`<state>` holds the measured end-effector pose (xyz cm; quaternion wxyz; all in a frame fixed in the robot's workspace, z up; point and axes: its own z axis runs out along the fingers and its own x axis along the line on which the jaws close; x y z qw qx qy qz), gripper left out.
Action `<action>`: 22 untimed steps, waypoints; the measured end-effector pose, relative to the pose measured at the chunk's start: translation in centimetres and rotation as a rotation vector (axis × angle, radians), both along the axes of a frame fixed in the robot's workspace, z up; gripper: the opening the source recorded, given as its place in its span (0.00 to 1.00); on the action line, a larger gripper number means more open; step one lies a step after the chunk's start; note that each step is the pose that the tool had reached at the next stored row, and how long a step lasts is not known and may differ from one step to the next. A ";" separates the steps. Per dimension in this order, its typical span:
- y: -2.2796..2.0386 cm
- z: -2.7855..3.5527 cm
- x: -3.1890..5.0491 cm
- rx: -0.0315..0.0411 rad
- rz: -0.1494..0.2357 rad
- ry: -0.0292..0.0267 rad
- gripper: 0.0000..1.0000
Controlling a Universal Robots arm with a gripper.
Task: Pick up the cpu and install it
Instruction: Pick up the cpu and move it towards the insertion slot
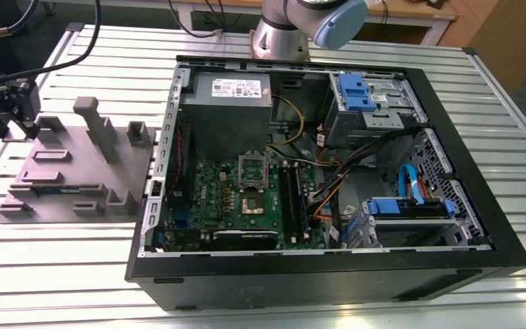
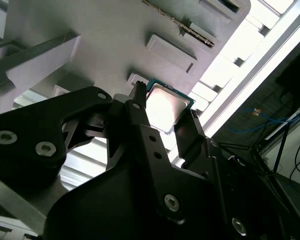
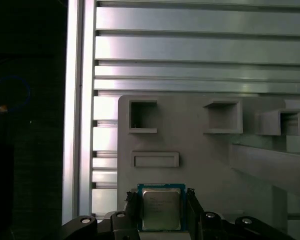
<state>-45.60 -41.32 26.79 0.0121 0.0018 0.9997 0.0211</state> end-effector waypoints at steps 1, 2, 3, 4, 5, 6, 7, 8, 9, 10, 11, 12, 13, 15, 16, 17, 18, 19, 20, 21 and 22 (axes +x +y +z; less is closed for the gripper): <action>0.00 0.00 0.00 0.0000 0.000 0.0000 0.47; 0.00 0.02 0.00 0.0000 0.000 0.0001 0.47; 0.00 0.06 0.01 -0.0001 0.000 0.0003 0.47; 0.00 0.12 0.01 -0.0002 0.000 0.0004 0.47; 0.00 0.22 0.01 -0.0002 0.000 0.0004 0.47; 0.00 0.34 0.00 -0.0001 0.000 0.0002 0.47; 0.00 0.48 0.00 -0.0001 0.000 0.0002 0.47; 0.00 0.63 0.01 -0.0001 0.000 0.0002 0.47; 0.00 0.80 0.00 -0.0001 0.000 0.0002 0.47; 0.00 0.97 0.01 -0.0001 0.000 0.0001 0.47; 0.00 1.16 0.00 -0.0001 0.000 0.0002 0.47; 0.00 1.35 0.00 -0.0001 0.000 0.0002 0.47; 0.00 1.55 0.00 -0.0001 0.000 0.0003 0.47; 0.00 1.82 0.00 -0.0001 0.000 0.0002 0.47; 0.00 1.85 0.00 -0.0001 0.000 0.0000 0.47; 0.00 1.85 0.01 0.0000 0.000 -0.0002 0.47; 0.00 1.85 0.01 0.0001 0.000 -0.0002 0.47; 0.00 1.87 0.00 0.0000 0.000 0.0000 0.47; 0.00 1.89 0.00 -0.0001 0.000 0.0002 0.47; 0.00 1.99 0.00 0.0000 0.000 0.0001 0.47; 0.00 2.10 0.00 0.0000 0.000 0.0001 0.47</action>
